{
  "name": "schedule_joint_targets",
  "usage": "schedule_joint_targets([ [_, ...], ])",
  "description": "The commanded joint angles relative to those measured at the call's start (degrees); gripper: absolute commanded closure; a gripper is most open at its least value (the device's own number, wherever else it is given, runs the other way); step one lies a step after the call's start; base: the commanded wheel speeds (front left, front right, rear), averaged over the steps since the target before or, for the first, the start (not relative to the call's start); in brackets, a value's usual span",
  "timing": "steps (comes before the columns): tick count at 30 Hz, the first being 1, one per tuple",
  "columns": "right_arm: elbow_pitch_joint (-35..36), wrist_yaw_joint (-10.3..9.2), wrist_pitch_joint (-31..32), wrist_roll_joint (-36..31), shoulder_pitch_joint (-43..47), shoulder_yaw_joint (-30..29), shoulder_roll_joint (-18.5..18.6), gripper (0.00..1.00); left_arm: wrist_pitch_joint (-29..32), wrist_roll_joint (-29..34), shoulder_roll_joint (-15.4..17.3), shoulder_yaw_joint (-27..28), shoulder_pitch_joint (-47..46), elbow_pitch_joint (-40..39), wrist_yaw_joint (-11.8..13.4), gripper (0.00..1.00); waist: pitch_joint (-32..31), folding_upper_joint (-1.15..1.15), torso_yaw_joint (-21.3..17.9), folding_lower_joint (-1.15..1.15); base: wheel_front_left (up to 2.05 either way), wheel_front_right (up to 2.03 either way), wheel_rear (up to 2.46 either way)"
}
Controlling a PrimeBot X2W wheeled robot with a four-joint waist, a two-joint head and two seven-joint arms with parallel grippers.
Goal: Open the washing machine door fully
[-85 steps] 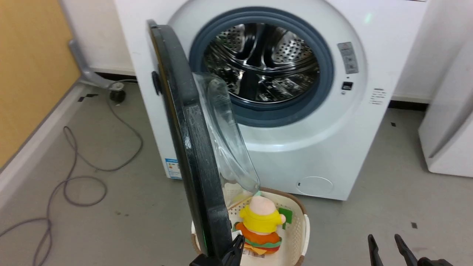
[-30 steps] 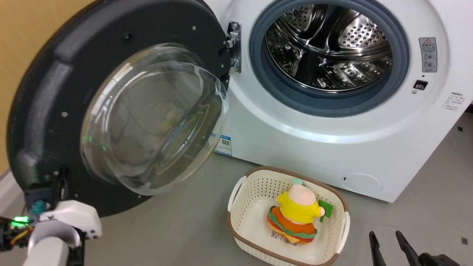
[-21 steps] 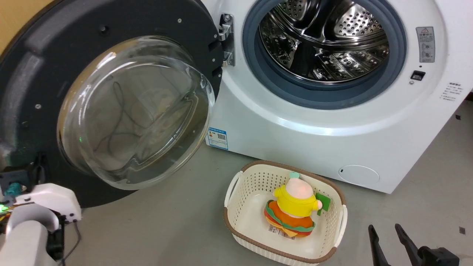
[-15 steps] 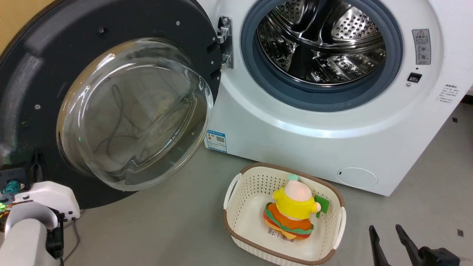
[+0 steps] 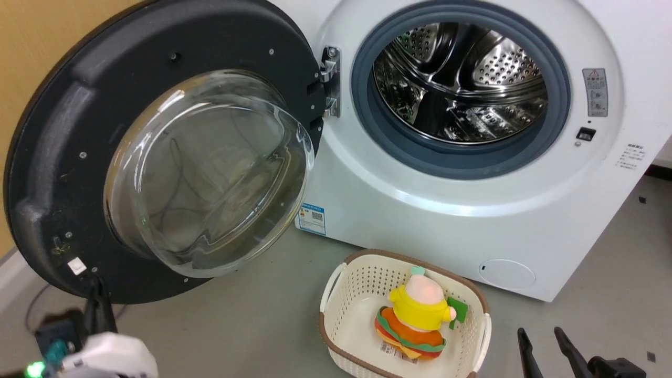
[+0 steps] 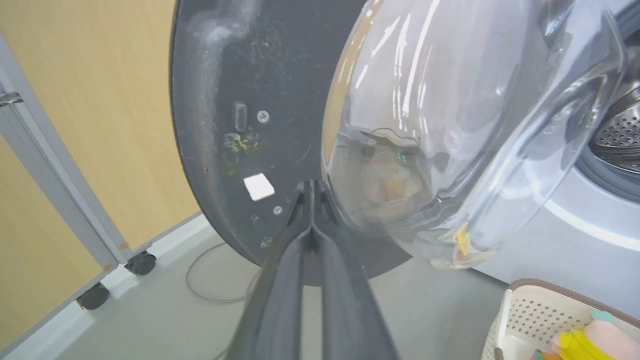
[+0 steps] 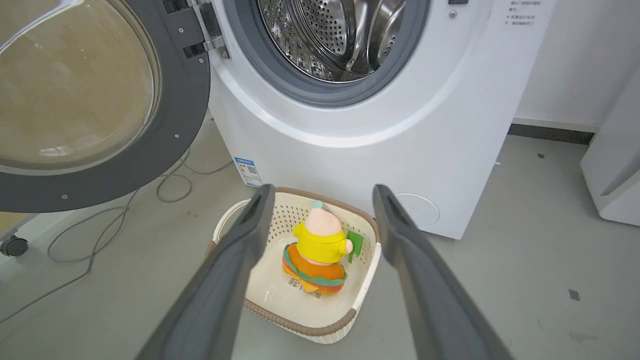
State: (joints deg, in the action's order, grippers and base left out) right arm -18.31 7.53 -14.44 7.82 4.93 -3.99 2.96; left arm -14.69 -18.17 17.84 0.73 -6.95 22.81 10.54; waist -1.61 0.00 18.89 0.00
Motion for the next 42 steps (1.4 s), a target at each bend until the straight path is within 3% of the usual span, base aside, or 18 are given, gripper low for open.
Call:
schedule_joint_targets([
  [1,-0.33,-0.04,-0.37,0.46,0.39,0.09,-0.08,0.0,-0.3,-0.32,-1.0,-0.02,2.6,-1.4,-0.24,0.82,-0.44,0.0,0.15,0.0,0.0,0.0,0.0],
  [4,-0.76,-0.04,-0.45,0.73,0.69,0.2,-0.08,0.0,-0.3,-0.31,-3.2,-0.47,7.32,-4.12,0.0,0.0,-0.95,0.0,0.34,0.0,0.0,0.0,0.0],
  [11,-0.91,-0.04,-0.53,0.48,0.52,1.1,-0.08,0.0,-0.3,2.51,-7.21,-4.47,14.88,-8.32,0.15,0.0,-2.05,0.0,-0.67,0.0,0.0,0.0,0.0],
  [20,0.98,-0.04,-0.55,-0.87,0.72,0.97,-0.08,0.0,-0.3,5.74,-10.47,-9.69,15.18,-10.35,-2.34,0.0,-2.62,0.0,-5.83,0.0,0.0,0.0,0.0],
  [33,4.15,-0.04,-0.52,-2.66,1.89,-0.01,-0.08,0.0,-0.3,8.97,-10.3,-11.84,11.31,-10.5,-4.14,0.0,-2.45,0.0,-16.8,0.0,0.0,0.0,0.0],
  [42,6.67,-0.04,0.11,-2.25,2.88,0.23,-0.08,0.0,-0.3,9.4,-10.22,-12.01,10.99,-10.15,-4.18,0.0,-2.55,0.0,-20.33,0.0,0.0,0.0,0.0],
])
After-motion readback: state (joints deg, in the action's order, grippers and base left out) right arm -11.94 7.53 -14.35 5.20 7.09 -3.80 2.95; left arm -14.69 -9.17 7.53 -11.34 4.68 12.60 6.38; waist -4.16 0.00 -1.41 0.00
